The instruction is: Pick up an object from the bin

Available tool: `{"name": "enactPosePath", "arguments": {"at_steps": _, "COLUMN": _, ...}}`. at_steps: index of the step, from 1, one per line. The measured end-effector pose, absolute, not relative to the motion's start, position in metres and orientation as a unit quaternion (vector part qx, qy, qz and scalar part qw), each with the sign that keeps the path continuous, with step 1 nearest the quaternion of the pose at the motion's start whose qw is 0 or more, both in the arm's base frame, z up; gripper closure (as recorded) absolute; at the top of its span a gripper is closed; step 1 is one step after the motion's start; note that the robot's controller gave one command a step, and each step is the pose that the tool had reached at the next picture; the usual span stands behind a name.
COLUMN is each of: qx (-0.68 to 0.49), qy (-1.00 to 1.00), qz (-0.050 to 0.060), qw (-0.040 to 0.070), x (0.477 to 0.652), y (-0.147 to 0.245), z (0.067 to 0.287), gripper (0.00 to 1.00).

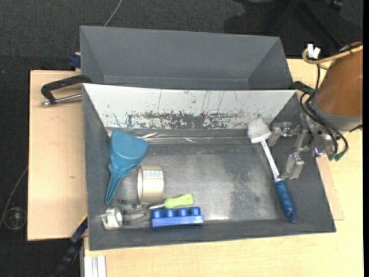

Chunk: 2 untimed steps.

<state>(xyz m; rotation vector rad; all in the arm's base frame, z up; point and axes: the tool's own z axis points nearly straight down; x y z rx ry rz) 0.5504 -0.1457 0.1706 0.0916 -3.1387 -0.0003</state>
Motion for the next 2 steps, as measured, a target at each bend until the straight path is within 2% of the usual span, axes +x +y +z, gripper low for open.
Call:
{"name": "enactPosePath", "arguments": {"at_steps": 1, "qx": 0.051, "qy": -0.999, "qz": -0.001, "qw": 0.001, "x": 0.540, "y": -0.140, "z": 0.170, "gripper": 0.00}}
{"name": "enactPosePath", "arguments": {"at_steps": 2, "qx": 0.042, "qy": -0.999, "qz": 0.001, "qw": -0.004, "x": 0.538, "y": -0.145, "z": 0.141, "gripper": 0.00}}
